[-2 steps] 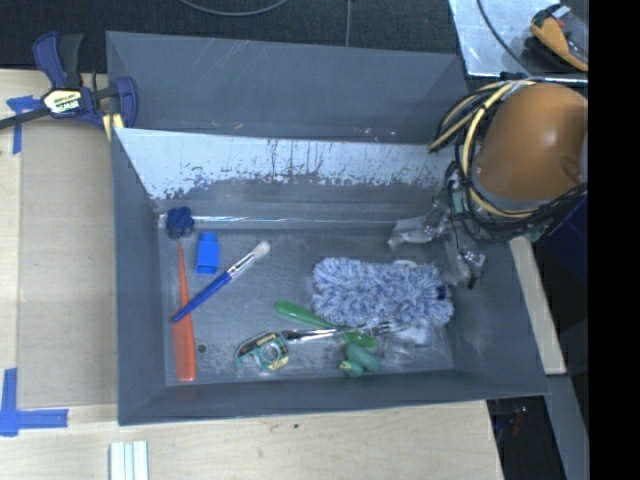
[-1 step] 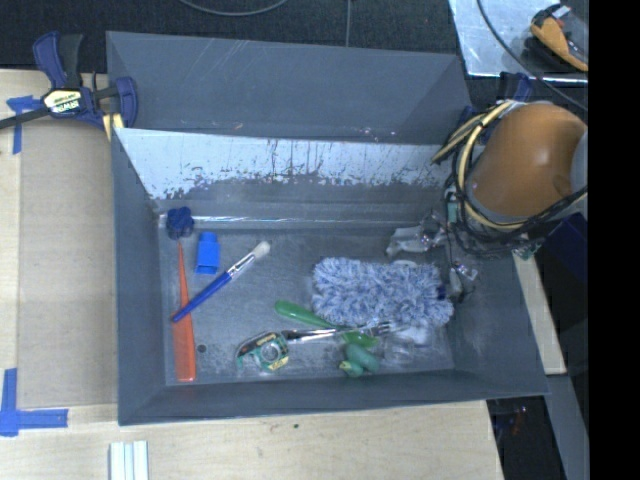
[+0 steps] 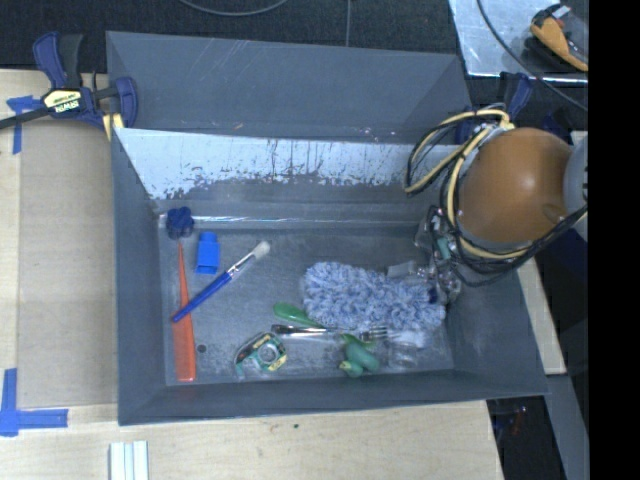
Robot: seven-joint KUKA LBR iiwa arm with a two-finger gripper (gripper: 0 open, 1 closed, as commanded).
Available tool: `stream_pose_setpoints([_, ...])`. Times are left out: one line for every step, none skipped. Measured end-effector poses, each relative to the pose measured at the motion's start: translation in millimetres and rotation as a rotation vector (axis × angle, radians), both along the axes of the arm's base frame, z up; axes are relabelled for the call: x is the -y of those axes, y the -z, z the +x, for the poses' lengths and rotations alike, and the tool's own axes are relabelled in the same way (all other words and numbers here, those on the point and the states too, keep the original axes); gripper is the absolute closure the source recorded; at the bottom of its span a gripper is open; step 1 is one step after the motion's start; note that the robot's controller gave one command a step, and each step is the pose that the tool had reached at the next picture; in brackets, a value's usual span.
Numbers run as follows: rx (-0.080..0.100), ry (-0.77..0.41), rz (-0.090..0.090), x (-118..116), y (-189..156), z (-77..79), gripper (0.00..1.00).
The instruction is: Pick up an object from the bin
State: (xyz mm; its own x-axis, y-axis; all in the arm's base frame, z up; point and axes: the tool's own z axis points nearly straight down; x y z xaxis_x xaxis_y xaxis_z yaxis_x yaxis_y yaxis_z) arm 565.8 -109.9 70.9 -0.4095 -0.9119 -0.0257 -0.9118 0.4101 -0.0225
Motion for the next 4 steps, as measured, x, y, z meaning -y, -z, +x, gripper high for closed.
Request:
stream_pose_setpoints([0.0, 0.0, 0.0, 0, 0, 0.0, 1.0])
stream_pose_setpoints([0.005, 0.006, 0.001, -3, -59, 9.9, 1.0])
stream_pose_setpoints([-0.004, 0.009, 0.003, 1, -121, 12.3, 1.0])
stream_pose_setpoints([0.003, -0.033, 0.002, -5, -224, 25.0, 1.0])
